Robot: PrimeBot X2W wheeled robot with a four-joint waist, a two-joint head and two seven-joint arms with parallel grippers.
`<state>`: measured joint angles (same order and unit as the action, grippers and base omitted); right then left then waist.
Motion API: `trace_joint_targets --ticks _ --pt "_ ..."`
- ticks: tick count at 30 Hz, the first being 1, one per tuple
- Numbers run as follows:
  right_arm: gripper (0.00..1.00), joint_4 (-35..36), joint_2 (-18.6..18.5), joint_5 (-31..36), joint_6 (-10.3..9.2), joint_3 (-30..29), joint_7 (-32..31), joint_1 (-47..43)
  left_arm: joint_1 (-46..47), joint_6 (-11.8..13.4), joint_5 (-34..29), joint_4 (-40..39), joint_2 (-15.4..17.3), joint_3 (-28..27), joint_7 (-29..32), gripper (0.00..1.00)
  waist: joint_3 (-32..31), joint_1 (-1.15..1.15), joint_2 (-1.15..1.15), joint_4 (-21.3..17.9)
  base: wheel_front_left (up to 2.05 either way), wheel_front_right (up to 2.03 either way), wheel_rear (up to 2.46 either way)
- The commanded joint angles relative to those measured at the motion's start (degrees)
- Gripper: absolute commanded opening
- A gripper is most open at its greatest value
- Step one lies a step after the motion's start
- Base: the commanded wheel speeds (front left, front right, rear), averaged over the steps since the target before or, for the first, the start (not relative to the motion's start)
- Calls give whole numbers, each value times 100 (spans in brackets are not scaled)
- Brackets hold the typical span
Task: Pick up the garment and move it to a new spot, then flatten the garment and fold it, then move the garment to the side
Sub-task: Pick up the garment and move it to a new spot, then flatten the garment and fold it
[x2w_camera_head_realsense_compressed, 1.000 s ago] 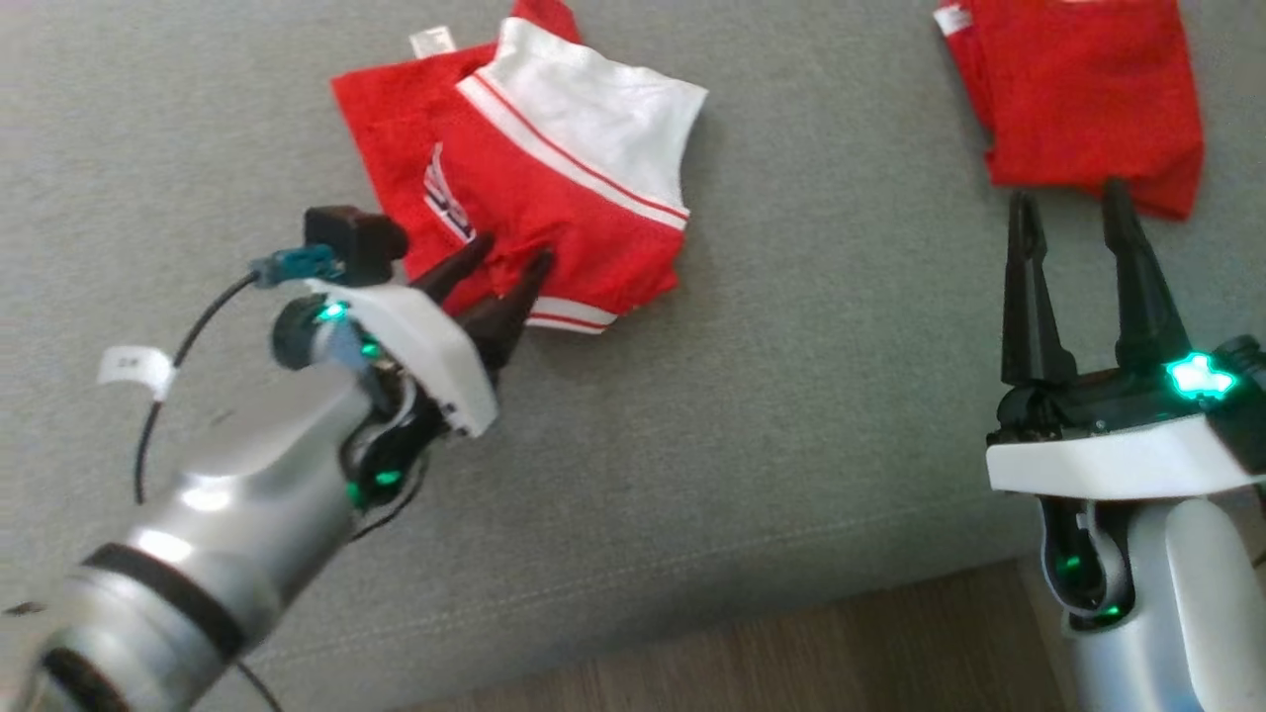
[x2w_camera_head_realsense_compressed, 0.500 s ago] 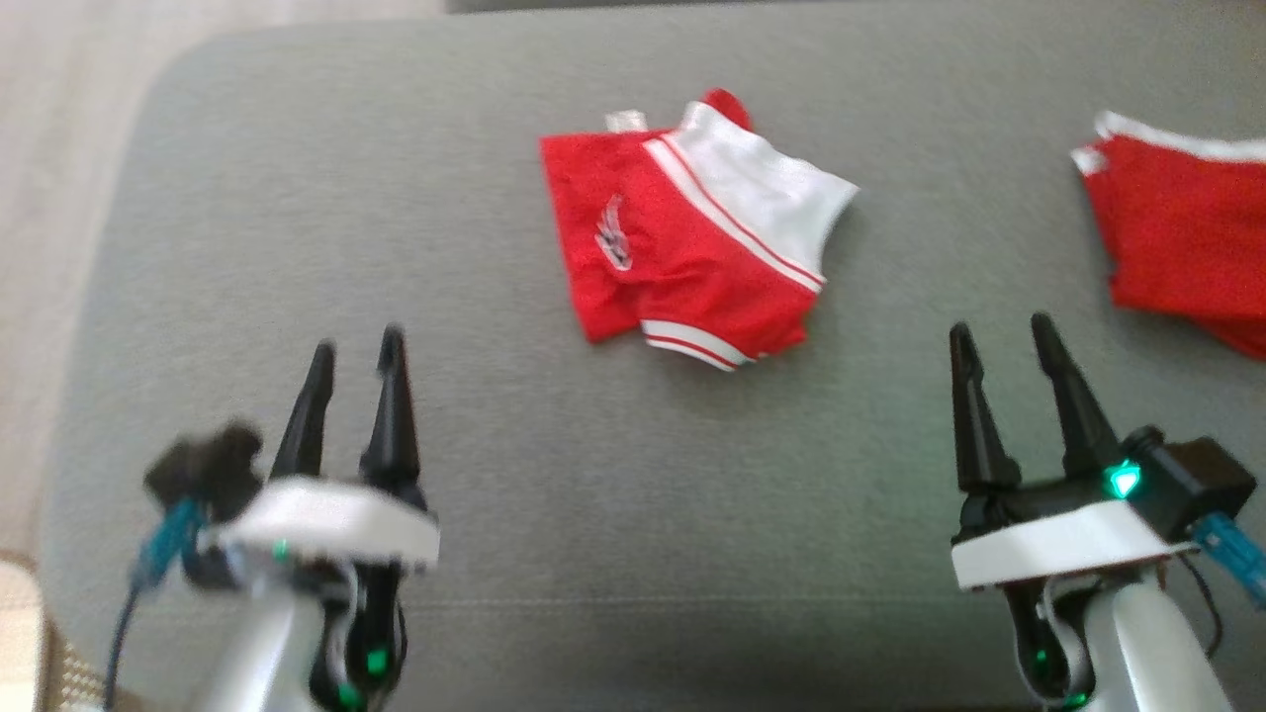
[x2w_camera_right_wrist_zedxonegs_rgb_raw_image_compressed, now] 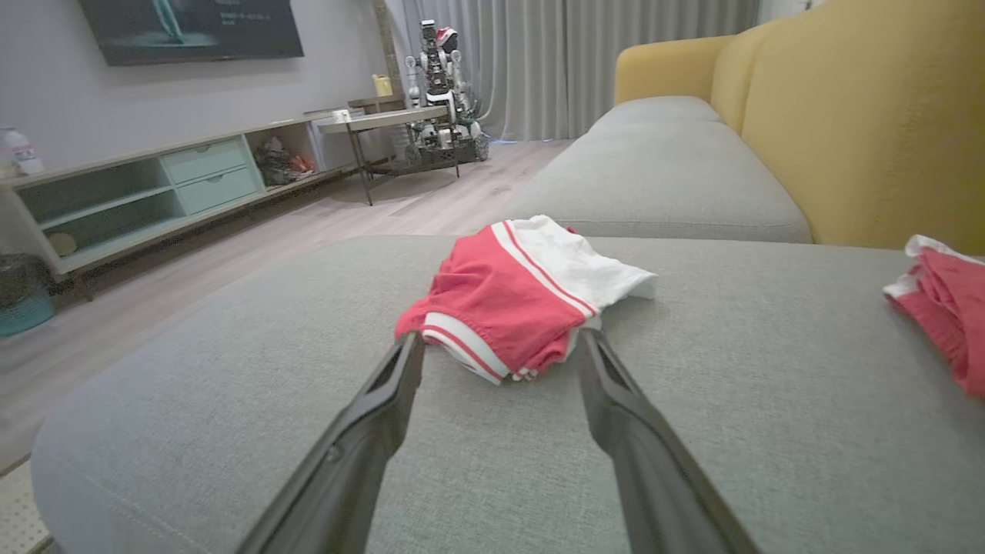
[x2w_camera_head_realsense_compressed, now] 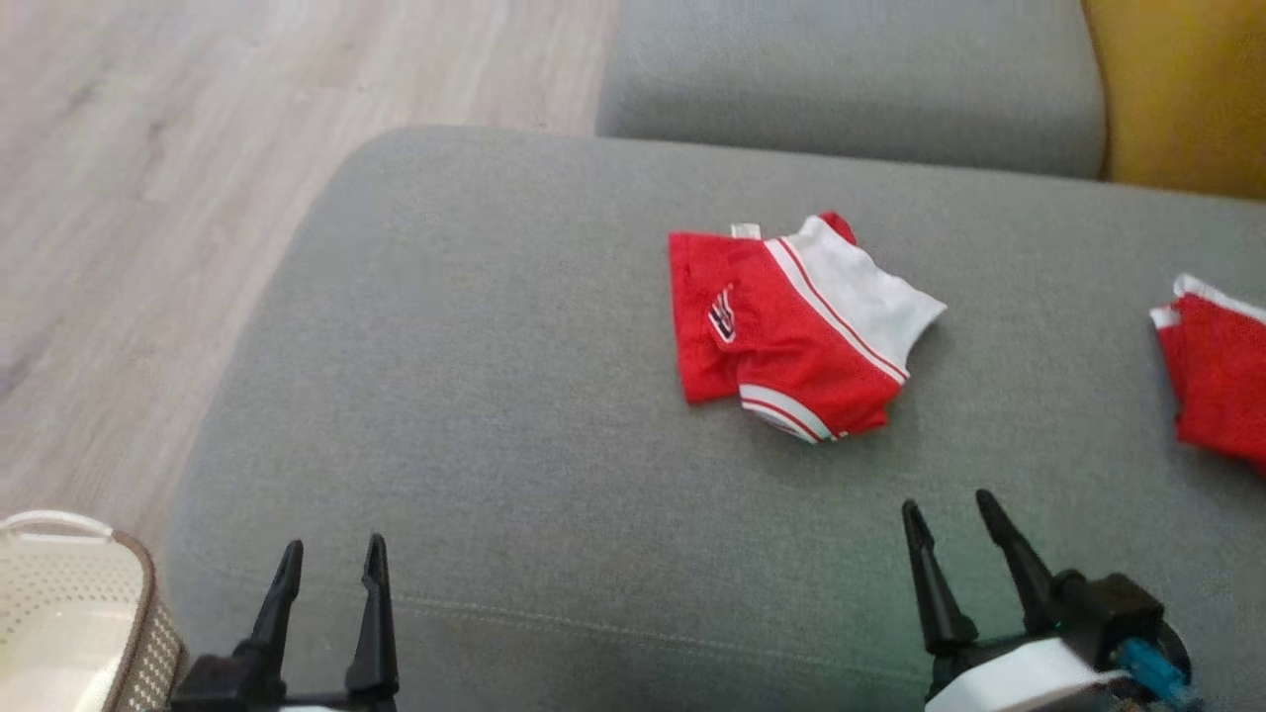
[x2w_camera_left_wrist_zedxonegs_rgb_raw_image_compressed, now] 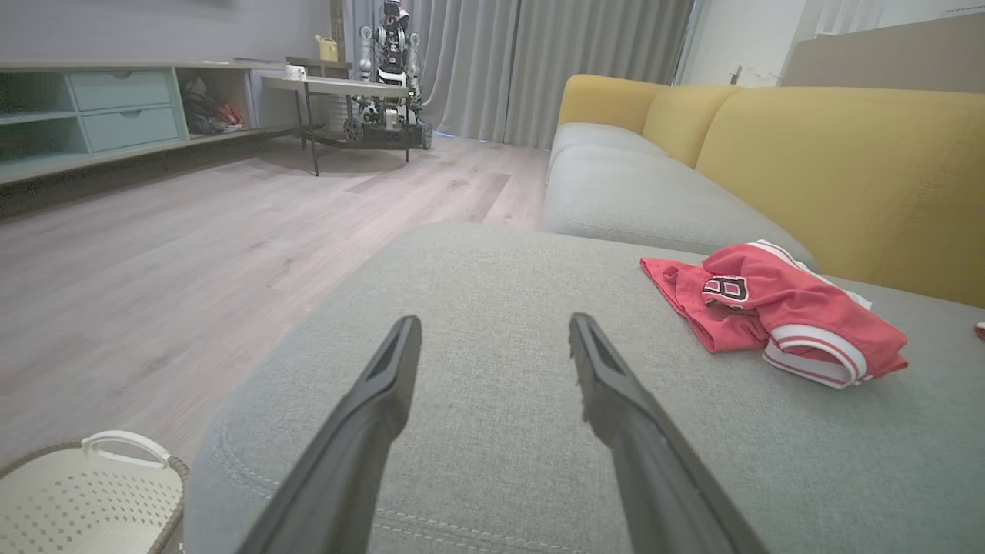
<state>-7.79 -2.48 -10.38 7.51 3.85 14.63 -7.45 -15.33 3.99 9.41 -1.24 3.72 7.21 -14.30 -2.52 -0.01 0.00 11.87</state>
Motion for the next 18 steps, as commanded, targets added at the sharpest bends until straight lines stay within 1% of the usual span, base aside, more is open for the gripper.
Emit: trace_joint_targets --ticks 1,6,18 --pt "100 179 -40 60 -2 165 37 199 217 -38 -116 -244 -50 -190 -70 100 -97 1 0 105 0 0 0" --pt "100 170 -40 51 -2 184 37 175 165 -59 -196 -252 -75 -183 -70 100 -153 1 0 128 0 0 0" --pt "100 204 -40 94 -2 131 37 152 106 32 -223 -275 -83 -35 -70 100 -149 1 0 24 0 0 0"
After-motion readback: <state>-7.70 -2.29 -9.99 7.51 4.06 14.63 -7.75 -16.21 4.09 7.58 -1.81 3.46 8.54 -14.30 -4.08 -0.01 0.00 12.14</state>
